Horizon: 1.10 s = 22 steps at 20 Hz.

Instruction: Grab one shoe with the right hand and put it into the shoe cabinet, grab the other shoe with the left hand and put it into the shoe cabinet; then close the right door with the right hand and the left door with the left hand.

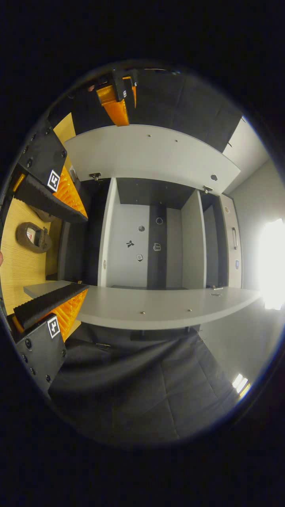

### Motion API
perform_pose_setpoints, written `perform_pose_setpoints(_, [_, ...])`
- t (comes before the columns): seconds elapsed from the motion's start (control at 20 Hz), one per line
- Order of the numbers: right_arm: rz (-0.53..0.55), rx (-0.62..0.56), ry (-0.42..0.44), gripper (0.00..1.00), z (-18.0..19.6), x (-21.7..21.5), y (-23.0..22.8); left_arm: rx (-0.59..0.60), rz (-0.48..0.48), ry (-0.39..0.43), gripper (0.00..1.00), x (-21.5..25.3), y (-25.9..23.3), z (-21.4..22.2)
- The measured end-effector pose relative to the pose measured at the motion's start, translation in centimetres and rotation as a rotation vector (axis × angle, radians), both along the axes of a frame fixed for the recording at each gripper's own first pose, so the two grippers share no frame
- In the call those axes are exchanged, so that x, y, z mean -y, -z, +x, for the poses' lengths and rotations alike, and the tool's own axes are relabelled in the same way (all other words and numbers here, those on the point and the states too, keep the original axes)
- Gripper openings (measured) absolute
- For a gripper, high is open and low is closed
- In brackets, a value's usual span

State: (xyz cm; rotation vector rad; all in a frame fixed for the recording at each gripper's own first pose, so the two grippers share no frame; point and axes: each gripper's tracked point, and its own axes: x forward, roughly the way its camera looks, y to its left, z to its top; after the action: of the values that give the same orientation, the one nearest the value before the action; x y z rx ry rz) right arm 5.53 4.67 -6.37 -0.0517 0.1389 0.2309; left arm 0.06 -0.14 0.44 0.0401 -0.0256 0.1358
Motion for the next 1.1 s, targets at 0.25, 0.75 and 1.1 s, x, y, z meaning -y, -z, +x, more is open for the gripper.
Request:
perform_pose_setpoints(0.25, [-0.021,-0.117,-0.042,0.98,2.3,-3.0,4.7,-0.016,0.009,-0.022,0.94,-2.1,1.2,0.6])
perform_pose_setpoints(0.75, [-0.043,-0.439,-0.114,0.98,7.5,-8.1,16.6,-0.055,0.0,-0.02,0.94,-5.1,4.0,4.2])
perform_pose_setpoints(1.1, [-0.097,-0.704,-0.142,0.98,7.7,-9.0,25.6,-0.08,0.018,-0.053,1.0,-7.6,4.9,4.8])
